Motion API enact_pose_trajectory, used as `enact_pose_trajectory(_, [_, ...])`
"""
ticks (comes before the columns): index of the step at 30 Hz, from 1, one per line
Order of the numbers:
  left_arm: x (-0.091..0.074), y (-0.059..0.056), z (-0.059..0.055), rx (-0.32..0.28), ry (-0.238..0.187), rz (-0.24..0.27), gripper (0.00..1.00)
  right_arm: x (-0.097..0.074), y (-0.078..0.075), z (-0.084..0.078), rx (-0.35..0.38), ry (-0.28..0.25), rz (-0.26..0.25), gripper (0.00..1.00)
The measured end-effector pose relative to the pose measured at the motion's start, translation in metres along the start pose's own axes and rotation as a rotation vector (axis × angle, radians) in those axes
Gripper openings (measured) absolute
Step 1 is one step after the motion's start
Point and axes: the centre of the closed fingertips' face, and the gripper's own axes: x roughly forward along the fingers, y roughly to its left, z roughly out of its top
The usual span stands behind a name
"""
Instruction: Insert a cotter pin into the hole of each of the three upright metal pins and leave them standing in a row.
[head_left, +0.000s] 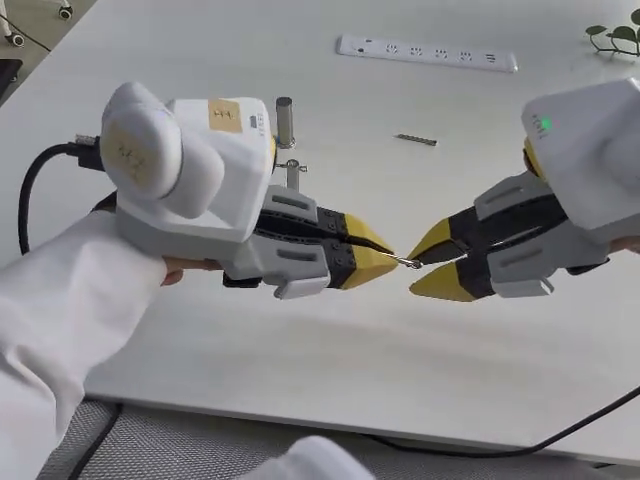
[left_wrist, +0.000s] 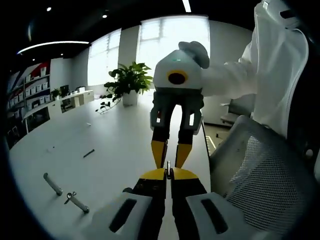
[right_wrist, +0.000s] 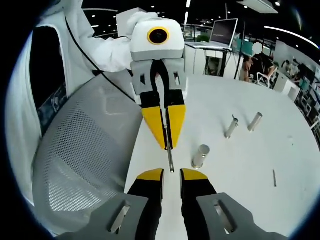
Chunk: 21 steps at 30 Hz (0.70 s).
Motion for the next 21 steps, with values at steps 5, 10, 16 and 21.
enact_pose_trajectory(5, [0.002, -0.004, -0.001, 0.023, 0.003, -0.015, 0.0, 0.002, 0.006, 0.002, -0.004, -0.005, 0.03, 0.0])
enact_pose_trajectory(10, [0.004, -0.01, -0.004, 0.017, 0.021, -0.045, 0.0, 0.003, 0.013, -0.002, -0.016, 0.024, 0.062, 0.0])
enact_pose_trajectory(16, [0.006, -0.012, -0.017, 0.031, 0.071, -0.058, 0.0, 0.002, 0.016, -0.004, 0.002, 0.028, 0.075, 0.0])
enact_pose_trajectory(21, [0.007, -0.014, -0.018, 0.03, 0.074, -0.059, 0.01, 0.002, 0.017, -0.005, -0.004, 0.034, 0.077, 0.0])
